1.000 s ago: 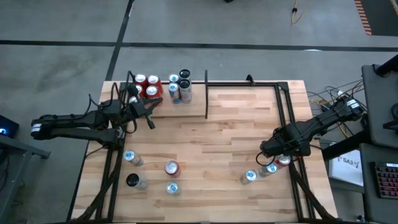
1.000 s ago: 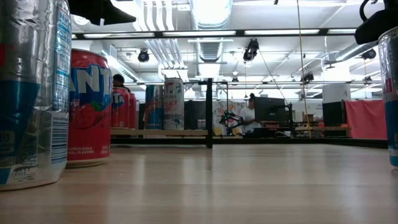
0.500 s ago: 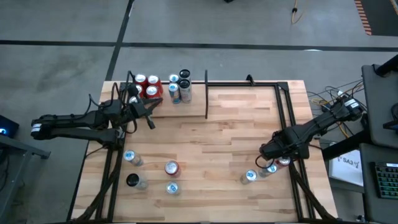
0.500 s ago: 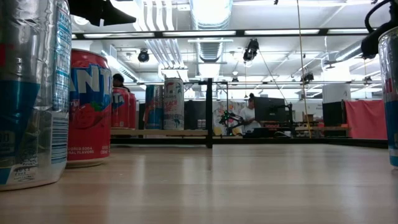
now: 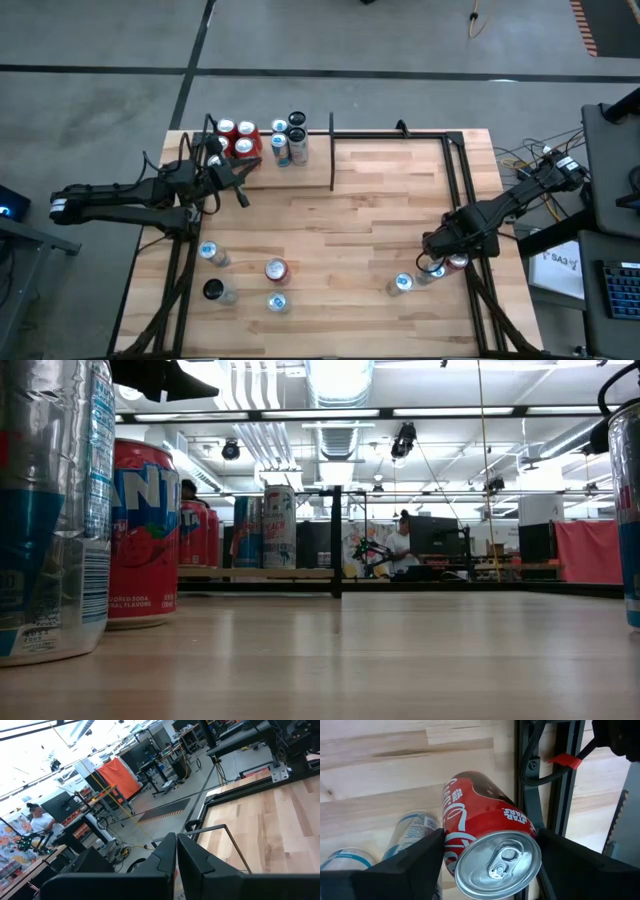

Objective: Place canned beverage on shelf
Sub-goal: Put the red/white soda can on the shelf

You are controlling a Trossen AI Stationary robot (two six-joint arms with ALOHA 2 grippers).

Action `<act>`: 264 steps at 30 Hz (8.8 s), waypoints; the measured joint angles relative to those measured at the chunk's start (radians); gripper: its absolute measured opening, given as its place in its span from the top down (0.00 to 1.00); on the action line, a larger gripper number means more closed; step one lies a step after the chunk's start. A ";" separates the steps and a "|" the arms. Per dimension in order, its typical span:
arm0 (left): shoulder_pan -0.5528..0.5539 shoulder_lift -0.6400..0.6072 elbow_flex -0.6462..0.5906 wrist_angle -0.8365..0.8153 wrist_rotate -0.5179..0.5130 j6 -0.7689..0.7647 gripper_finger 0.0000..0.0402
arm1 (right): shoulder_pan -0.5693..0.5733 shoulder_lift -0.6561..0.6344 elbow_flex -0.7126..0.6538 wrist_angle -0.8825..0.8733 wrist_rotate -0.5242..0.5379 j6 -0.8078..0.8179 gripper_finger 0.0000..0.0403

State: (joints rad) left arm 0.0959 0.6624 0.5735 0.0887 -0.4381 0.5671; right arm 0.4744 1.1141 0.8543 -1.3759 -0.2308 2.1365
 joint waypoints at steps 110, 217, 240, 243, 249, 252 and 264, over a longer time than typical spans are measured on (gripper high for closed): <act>-0.003 -0.001 0.014 0.075 0.048 -0.394 1.00 | 0.299 0.075 0.047 0.084 0.202 -1.269 0.13; -0.003 0.038 0.067 -0.123 -0.181 -0.059 1.00 | -0.638 0.830 0.893 0.073 0.203 -1.448 0.03; -0.003 0.039 0.066 -0.139 -0.180 -0.059 1.00 | -0.665 0.602 0.828 0.026 0.313 -1.507 0.19; -0.003 0.039 0.066 -0.143 -0.180 -0.060 1.00 | -0.675 0.591 0.746 0.039 0.313 -1.508 0.31; -0.003 0.038 0.066 -0.143 -0.180 -0.059 1.00 | -0.684 0.535 0.584 0.169 0.272 -1.502 0.61; -0.003 0.038 0.066 -0.143 -0.180 -0.059 1.00 | -0.685 0.505 0.526 0.235 0.182 -1.479 0.74; -0.003 0.037 0.066 -0.142 -0.180 -0.059 1.00 | -0.623 0.444 0.478 0.403 0.142 -1.428 0.97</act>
State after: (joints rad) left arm 0.0933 0.6994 0.6392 -0.0536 -0.6178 0.5079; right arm -0.1483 1.5584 1.3319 -0.9726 -0.0886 0.7086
